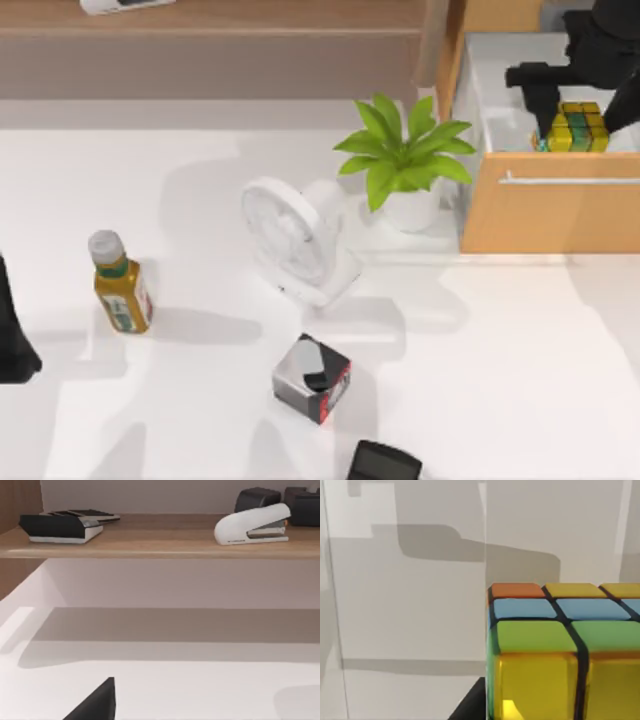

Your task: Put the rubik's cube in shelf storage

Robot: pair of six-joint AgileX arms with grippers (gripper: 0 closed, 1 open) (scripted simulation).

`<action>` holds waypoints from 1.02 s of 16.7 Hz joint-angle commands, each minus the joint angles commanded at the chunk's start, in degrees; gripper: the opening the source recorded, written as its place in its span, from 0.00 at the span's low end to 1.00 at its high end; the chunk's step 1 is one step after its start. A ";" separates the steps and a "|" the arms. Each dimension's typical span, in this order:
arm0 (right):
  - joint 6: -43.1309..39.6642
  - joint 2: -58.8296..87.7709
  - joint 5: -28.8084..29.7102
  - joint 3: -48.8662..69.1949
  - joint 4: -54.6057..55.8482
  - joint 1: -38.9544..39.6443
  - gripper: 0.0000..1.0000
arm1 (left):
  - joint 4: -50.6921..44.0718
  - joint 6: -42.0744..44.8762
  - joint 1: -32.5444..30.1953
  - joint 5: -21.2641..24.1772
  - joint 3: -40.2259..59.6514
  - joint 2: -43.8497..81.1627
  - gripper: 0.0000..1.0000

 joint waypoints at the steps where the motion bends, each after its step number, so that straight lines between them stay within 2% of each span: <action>1: 0.11 -0.39 0.02 -0.74 -0.01 0.13 0.00 | 0.00 0.00 0.00 0.00 0.00 0.00 1.00; 6: 0.76 -4.41 -0.08 -3.10 -0.86 0.46 0.00 | 0.00 0.00 0.00 0.00 0.00 0.00 1.00; 10: 1.62 -11.88 0.20 -5.95 1.86 4.68 0.00 | 0.00 0.00 0.00 0.00 0.00 0.00 1.00; 13: 1.37 -16.85 1.67 -8.26 8.16 10.88 0.00 | 0.00 0.00 0.00 0.00 0.00 0.00 1.00; 17: -0.44 -20.88 6.57 -12.81 22.63 20.01 0.00 | 0.00 0.00 0.00 0.00 0.00 0.00 1.00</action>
